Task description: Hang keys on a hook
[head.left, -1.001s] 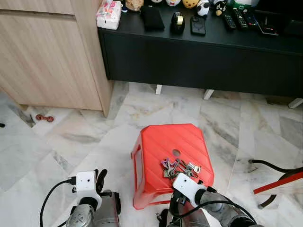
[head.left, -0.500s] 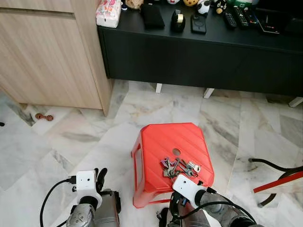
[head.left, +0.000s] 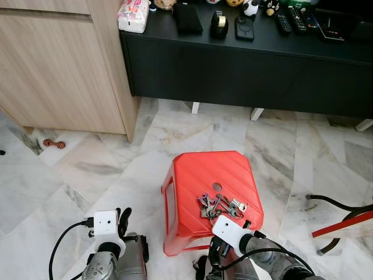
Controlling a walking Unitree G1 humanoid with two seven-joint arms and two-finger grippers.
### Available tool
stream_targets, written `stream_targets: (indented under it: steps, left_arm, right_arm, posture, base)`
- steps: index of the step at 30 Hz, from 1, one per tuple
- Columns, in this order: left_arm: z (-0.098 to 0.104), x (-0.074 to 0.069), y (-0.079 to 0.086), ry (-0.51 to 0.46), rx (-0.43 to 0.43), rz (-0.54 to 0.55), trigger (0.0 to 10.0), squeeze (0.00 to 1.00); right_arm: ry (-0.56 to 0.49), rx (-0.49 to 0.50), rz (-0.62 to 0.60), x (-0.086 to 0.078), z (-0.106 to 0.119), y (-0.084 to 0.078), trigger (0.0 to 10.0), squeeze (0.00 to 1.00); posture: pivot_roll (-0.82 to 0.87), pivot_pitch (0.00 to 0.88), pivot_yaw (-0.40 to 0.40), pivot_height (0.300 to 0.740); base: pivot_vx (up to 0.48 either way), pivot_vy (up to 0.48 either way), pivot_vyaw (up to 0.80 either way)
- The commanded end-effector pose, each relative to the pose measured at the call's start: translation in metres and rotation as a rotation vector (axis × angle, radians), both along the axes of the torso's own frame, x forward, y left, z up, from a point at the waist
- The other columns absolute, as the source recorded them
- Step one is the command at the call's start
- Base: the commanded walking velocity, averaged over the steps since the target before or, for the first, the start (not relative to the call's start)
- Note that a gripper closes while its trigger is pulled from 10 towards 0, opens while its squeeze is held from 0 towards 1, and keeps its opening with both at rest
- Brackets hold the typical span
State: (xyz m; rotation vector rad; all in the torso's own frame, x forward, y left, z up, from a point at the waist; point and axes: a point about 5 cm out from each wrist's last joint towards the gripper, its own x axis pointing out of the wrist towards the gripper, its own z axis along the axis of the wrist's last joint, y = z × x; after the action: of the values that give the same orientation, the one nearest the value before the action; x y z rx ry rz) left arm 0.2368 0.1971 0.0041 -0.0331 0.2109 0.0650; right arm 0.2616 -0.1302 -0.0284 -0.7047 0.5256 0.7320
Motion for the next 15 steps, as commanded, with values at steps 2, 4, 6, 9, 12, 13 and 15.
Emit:
stream_targets:
  steps: [2,4,6,9,12,13,15]
  left_arm:
    - [-0.010,-0.009,-0.004,0.054,0.002,-0.012,10.0,0.00]
    - [-0.010,-0.009,-0.004,0.054,0.002,-0.012,10.0,0.00]
    - [-0.010,-0.008,-0.004,0.054,0.003,-0.012,10.0,0.00]
    - [-0.010,-0.007,-0.004,0.056,0.004,-0.013,10.0,0.00]
    - [-0.010,-0.007,-0.004,0.056,0.004,-0.014,10.0,0.00]
    - [-0.010,-0.006,-0.004,0.056,0.005,-0.014,10.0,0.00]
    - [-0.009,-0.004,-0.004,0.056,0.006,-0.013,10.0,0.00]
  right_arm:
    - [0.045,-0.020,-0.018,-0.009,-0.008,-0.006,0.0,0.00]
    - [0.044,-0.020,-0.018,-0.009,-0.008,-0.006,0.0,0.00]
    - [0.042,-0.018,-0.018,-0.009,-0.008,-0.006,0.0,0.00]
    - [0.035,-0.010,-0.023,-0.007,-0.006,-0.005,0.0,0.00]
    - [0.031,0.006,-0.039,-0.005,-0.005,-0.006,0.0,0.00]
    - [0.025,0.028,-0.059,-0.003,-0.003,-0.006,0.0,0.00]
    - [-0.003,0.085,-0.103,0.005,0.004,-0.009,0.0,0.00]
  posture:
    - [0.20,0.287,-0.146,0.639]
    - [0.20,0.286,-0.146,0.639]
    - [0.20,0.284,-0.146,0.639]
    - [0.20,0.279,-0.146,0.639]
    - [0.20,0.275,-0.145,0.639]
    - [0.20,0.273,-0.145,0.639]
    - [0.20,0.267,-0.146,0.639]
  base:
    - [0.000,0.000,0.00]
    - [0.000,0.000,0.00]
    - [0.000,0.000,0.00]
    - [0.000,0.000,0.00]
    - [0.000,0.000,0.00]
    - [0.000,0.000,0.00]
    - [0.000,0.000,0.00]
